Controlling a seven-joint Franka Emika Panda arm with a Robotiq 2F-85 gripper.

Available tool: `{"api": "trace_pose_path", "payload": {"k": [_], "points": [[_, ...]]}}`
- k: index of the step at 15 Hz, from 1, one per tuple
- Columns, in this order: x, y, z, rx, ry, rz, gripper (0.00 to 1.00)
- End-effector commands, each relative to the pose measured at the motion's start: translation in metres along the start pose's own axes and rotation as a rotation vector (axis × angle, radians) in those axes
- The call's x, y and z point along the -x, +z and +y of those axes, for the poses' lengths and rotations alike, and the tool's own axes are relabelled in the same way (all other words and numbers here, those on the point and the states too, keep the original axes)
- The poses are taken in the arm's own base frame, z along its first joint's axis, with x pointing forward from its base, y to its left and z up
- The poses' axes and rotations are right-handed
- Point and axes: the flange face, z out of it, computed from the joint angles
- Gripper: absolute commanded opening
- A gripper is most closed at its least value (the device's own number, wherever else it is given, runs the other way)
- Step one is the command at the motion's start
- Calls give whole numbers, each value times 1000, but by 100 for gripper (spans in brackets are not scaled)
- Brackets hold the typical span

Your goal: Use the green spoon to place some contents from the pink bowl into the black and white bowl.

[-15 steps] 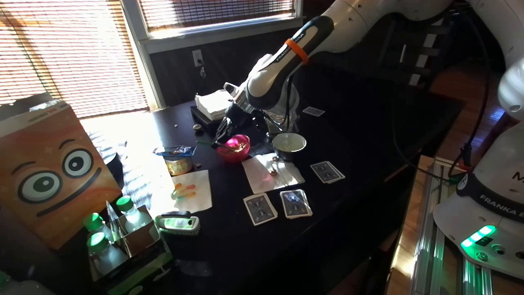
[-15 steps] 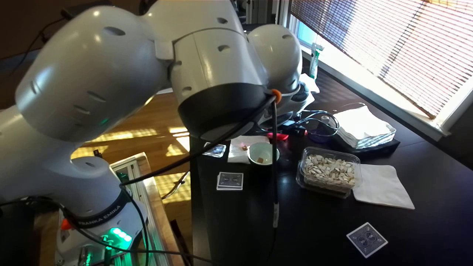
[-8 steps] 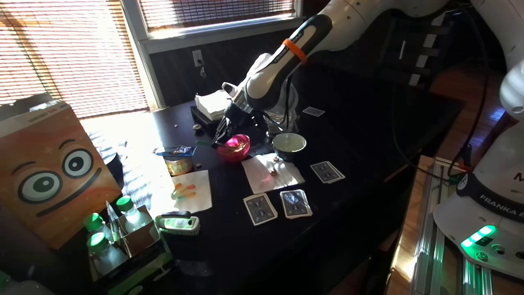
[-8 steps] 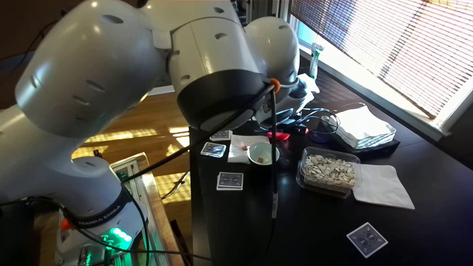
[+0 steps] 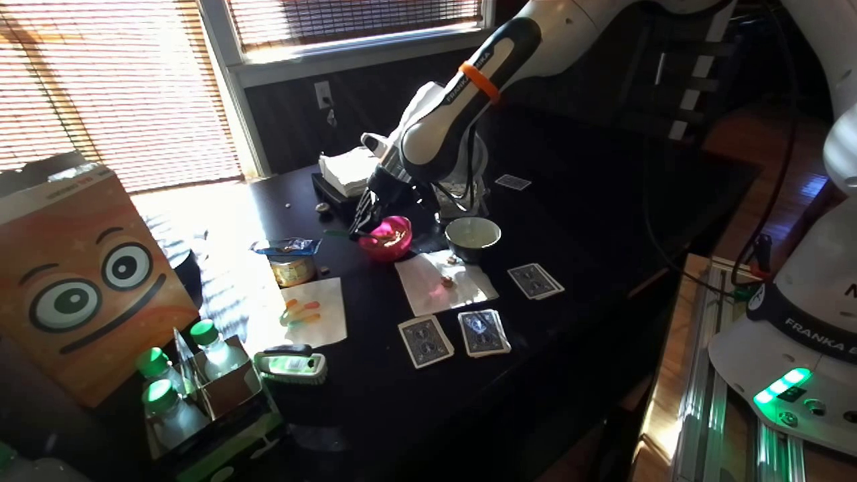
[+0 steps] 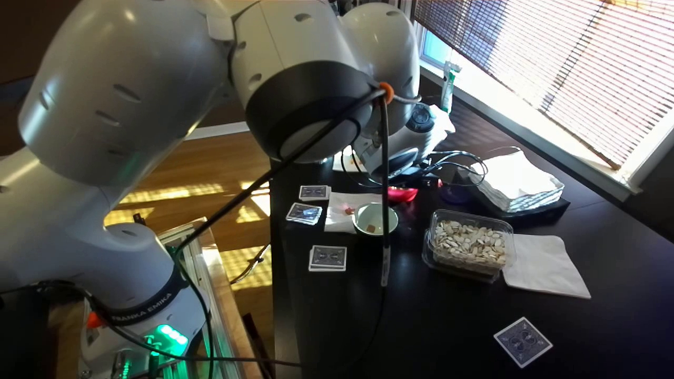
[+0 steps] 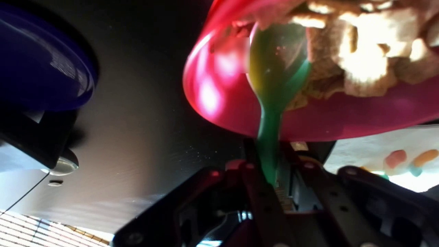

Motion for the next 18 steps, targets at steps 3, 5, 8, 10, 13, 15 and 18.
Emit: {"api": "trace_pose_path", "payload": {"k": [3,5,8,10,13,15,18], "points": [[-6,-9,-4,-8,1,2,5],[-6,-8,-3,-2,-3,-12,5],[-3,-5,-3,-6,-5,-36,5],[-1,-2,-2,-10,-4,-48,5],[0,0,-2,-8,-4,-53,5],[0,-1,-2,-1,-3,-55,5],[-1,-3,-2,7,1,-59,5]]}}
